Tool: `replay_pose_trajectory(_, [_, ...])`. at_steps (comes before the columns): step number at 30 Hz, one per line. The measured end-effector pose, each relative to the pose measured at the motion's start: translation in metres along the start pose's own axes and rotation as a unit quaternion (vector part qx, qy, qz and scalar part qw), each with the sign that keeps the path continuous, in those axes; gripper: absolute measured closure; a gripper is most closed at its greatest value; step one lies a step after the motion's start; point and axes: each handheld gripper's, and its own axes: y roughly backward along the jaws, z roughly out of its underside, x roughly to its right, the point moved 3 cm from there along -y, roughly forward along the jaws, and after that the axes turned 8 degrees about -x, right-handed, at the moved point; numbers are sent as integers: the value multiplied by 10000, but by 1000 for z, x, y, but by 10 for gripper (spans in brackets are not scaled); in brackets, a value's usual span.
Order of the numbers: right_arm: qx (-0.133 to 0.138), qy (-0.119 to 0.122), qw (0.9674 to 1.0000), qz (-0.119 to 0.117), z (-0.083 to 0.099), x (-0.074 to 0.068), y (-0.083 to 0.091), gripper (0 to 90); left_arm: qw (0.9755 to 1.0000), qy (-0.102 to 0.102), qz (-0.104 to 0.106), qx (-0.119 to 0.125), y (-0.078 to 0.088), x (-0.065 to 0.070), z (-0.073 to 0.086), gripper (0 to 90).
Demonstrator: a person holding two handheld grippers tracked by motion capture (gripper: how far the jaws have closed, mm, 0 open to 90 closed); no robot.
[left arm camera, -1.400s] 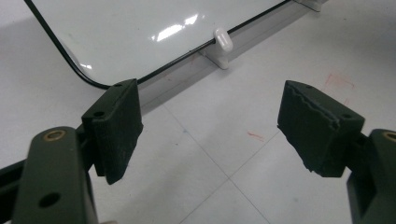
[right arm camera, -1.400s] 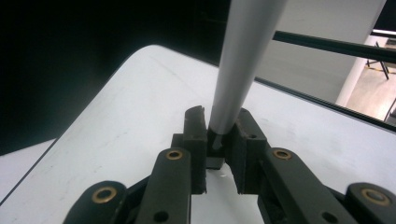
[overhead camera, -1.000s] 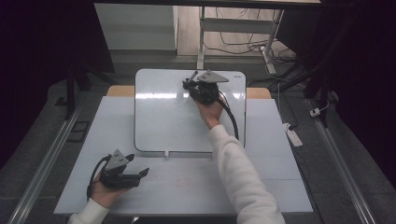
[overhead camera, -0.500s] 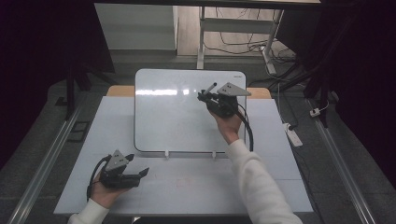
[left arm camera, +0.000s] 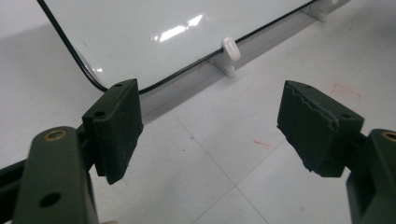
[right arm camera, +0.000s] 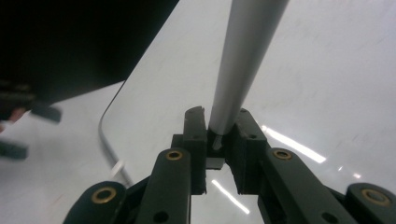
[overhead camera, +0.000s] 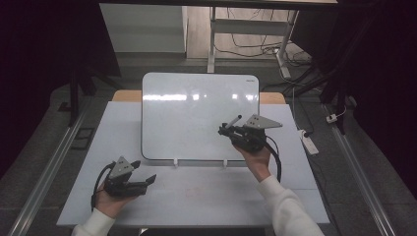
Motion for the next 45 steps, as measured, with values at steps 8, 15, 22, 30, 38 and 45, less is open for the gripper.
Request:
replay_pose_trajectory(8, [-219,7,9988,-438,25,-28,6,777,9997,135,-36,194,6,-3,-3,232])
replay_pose_trajectory(15, [-387,124,9970,-661,39,-45,5,776,9993,84,-17,369,14,4,-8,231])
replay_pose_trajectory(22, [-559,176,9950,-804,43,-56,-2,776,9982,-83,174,572,18,18,-29,232])
replay_pose_trajectory(30, [-637,254,9928,-984,44,-71,-11,776,9954,-425,452,732,15,46,-60,240])
replay_pose_trajectory(38, [-765,246,9904,-1121,47,-81,-17,776,9925,-669,734,717,-2,71,-85,264])
replay_pose_trajectory(45, [-781,165,9893,-1220,48,-82,-22,776,9876,-827,1003,882,-14,87,-109,300])
